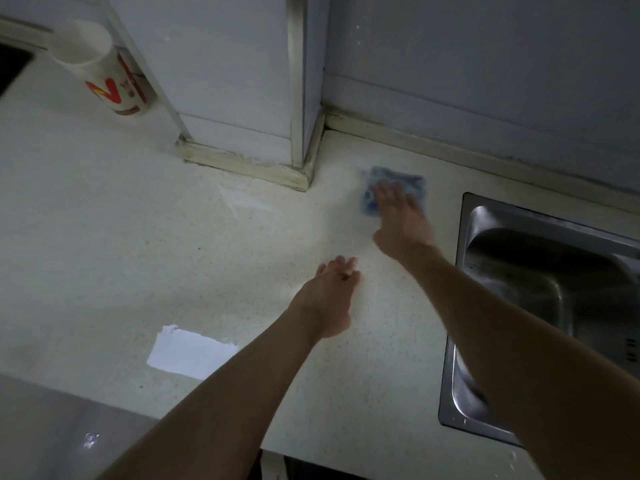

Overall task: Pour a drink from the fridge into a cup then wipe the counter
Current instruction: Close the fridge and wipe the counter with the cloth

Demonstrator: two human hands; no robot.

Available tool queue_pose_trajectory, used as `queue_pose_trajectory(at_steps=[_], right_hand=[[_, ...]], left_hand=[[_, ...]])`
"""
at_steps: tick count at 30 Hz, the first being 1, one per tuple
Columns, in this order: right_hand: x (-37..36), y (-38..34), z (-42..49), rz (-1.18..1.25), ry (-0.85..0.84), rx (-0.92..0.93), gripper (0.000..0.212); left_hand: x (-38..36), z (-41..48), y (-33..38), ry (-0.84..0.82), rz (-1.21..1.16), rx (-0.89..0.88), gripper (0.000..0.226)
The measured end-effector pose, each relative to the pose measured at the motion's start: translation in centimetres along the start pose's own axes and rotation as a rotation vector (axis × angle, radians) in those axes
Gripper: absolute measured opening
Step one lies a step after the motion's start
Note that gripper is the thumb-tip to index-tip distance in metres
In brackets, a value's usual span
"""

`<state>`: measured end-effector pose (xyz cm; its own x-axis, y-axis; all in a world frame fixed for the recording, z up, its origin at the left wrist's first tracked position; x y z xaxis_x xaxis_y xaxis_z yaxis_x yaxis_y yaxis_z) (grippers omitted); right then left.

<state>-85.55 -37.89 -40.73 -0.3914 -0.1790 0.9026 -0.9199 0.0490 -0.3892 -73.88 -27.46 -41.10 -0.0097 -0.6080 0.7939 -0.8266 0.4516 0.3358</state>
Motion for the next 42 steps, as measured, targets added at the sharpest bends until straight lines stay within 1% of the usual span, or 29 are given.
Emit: queue_pose_trajectory(at_steps=[4, 7, 10, 12, 14, 16, 18, 19, 21, 23, 25, 28, 30, 33, 36, 37, 38, 39, 42], right_hand=[[1.8, 6.5, -2.0, 0.039, 0.035, -0.224, 0.079], [1.1, 6.9, -2.1, 0.073, 0.055, -0.349, 0.080], [-0.1, 5.0, -1.3, 0.195, 0.116, -0.499, 0.082], [-1.4, 2.1, -0.4, 0.230, 0.099, -0.480, 0.085], [-3.0, -2.6, 0.5, 0.181, 0.037, -0.334, 0.086], [-4.7, -7.4, 1.0, 0.115, -0.022, -0.160, 0.085], [-6.3, -10.6, 0.8, 0.027, -0.084, -0.033, 0.086], [-6.9, -11.1, 0.5, -0.002, -0.107, 0.013, 0.086], [-7.1, -10.5, -0.4, -0.031, -0.148, 0.088, 0.086], [-6.2, -8.3, -1.7, -0.038, -0.160, 0.138, 0.084], [-4.4, -4.6, -3.4, -0.029, -0.105, 0.093, 0.084], [-1.4, 1.9, -6.4, 0.011, -0.005, -0.051, 0.085], [-0.4, 4.7, -8.2, 0.036, 0.034, -0.130, 0.085], [-0.8, 5.7, -8.9, 0.080, 0.062, -0.292, 0.085], [-1.9, 4.1, -8.9, 0.204, 0.118, -0.577, 0.087], [-2.4, 3.1, -8.7, 0.238, 0.117, -0.634, 0.087], [-2.8, 1.8, -8.3, 0.249, 0.102, -0.646, 0.086], [-3.5, 0.4, -7.6, 0.239, 0.082, -0.612, 0.086], [-5.3, -4.8, -5.3, 0.206, 0.005, -0.415, 0.087]], left_hand=[[-0.1, -0.2, -0.3, -0.007, -0.007, 0.019, 0.075], [-0.2, -0.2, -0.2, -0.006, -0.008, 0.006, 0.075], [-0.4, -0.2, -0.1, 0.011, 0.003, 0.004, 0.074], [-0.9, 0.0, -0.1, 0.063, 0.008, 0.012, 0.074], [-0.5, -0.4, -0.1, 0.111, 0.010, 0.039, 0.070], [-0.1, -1.1, -0.1, 0.098, -0.058, 0.049, 0.061], [0.4, -2.3, 0.5, 0.120, -0.153, -0.010, 0.056], [0.6, -2.8, 0.5, 0.156, -0.181, -0.011, 0.055], [0.0, -3.5, 0.3, 0.231, -0.082, 0.029, 0.054], [-0.9, -4.8, 0.4, 0.275, -0.005, 0.051, 0.056], [-1.7, -6.0, 0.5, 0.284, 0.009, 0.050, 0.056], [-2.1, -8.6, -0.2, 0.337, -0.003, 0.062, 0.054], [-2.8, -10.3, -0.7, 0.342, 0.007, 0.079, 0.052], [-4.5, -12.4, -1.3, 0.261, 0.037, 0.110, 0.050], [-6.1, -14.0, -1.8, 0.156, 0.092, 0.135, 0.051], [-6.5, -14.5, -2.0, 0.126, 0.103, 0.134, 0.051], [-6.9, -14.8, -2.3, 0.106, 0.113, 0.129, 0.051], [-7.4, -15.1, -2.6, 0.079, 0.123, 0.124, 0.049], [-8.7, -15.7, -3.3, 0.001, 0.164, 0.104, 0.047]])
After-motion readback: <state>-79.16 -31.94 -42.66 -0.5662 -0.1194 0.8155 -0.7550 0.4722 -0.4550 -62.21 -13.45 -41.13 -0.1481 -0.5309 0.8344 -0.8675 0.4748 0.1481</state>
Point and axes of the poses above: each hand's wrist, its own z-axis towards the middle knuckle, its own x-axis out of the back of the hand, y = z × x, the point moved 9 cm from there along z, towards the middle knuckle, and after that the axes turned 11 degrees about z, right-handed, at the moved point
